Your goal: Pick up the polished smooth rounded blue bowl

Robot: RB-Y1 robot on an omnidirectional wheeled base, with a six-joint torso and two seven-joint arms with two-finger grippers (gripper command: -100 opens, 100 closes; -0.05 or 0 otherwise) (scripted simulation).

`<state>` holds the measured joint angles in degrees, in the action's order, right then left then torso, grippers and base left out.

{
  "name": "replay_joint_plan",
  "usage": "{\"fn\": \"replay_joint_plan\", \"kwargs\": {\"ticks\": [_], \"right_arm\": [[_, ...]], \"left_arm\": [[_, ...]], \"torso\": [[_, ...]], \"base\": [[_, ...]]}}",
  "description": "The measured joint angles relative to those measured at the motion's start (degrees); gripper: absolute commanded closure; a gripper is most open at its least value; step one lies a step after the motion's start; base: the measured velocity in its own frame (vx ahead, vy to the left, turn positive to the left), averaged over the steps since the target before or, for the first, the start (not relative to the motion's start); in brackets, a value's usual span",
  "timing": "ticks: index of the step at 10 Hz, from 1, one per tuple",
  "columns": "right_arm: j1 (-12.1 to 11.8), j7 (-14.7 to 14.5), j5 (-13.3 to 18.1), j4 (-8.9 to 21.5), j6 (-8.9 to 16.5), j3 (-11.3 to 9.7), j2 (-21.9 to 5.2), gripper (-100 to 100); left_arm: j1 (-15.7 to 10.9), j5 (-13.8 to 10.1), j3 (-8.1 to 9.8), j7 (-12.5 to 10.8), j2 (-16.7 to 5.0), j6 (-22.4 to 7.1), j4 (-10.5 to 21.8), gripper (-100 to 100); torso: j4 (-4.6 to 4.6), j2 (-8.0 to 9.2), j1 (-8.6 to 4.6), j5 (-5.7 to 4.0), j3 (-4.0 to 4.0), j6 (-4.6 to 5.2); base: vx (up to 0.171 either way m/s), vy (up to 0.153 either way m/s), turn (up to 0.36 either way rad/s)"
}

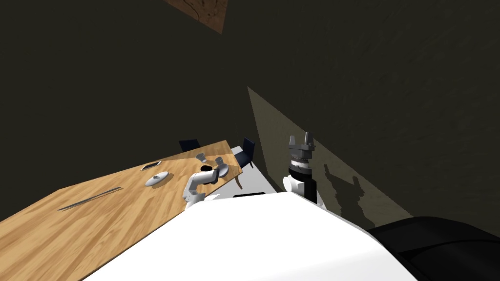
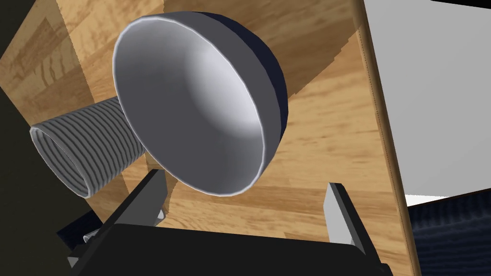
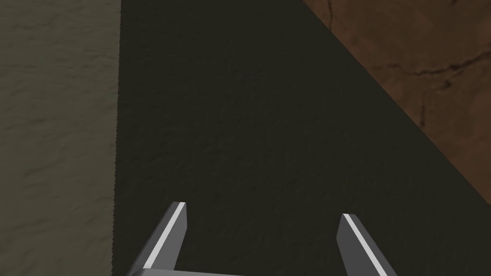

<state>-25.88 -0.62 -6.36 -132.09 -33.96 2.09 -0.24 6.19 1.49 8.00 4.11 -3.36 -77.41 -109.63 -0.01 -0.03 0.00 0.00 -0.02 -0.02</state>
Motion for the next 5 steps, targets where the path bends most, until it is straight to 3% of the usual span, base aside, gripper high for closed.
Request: {"fn": "replay_joint_plan", "kwargs": {"ticks": [1,2,3,5], "right_arm": [[0.00,0.00,0.00,0.00,0.00,0.00,0.00,0],[0.00,0.00,0.00,0.00,0.00,0.00,0.00,0],[0.00,0.00,0.00,0.00,0.00,0.00,0.00,0],[0.00,0.00,0.00,0.00,0.00,0.00,0.00,0]], "left_arm": [[-0.33,-0.05,0.13,0.07,0.83,-1.00,0.34,-100],[-0.37,-0.05,0.14,0.08,0.92,-1.19,0.41,0],[-0.36,-0.05,0.14,0.08,0.91,-1.17,0.40,-100],[-1.28,-0.04,0.27,-0.12,0.70,0.31,2.87,-100]], "torso": [[0.00,0.00,-0.01,0.00,0.00,0.00],[0.00,0.02,-0.01,0.00,0.01,0.00],[0.01,0.03,-0.01,0.00,0.02,0.00],[0.01,0.04,0.01,0.00,0.02,0.00]], "base": [[0.000,0.000,0.000],[0.000,0.000,0.000],[0.000,0.000,0.000],[0.000,0.000,0.000]]}}
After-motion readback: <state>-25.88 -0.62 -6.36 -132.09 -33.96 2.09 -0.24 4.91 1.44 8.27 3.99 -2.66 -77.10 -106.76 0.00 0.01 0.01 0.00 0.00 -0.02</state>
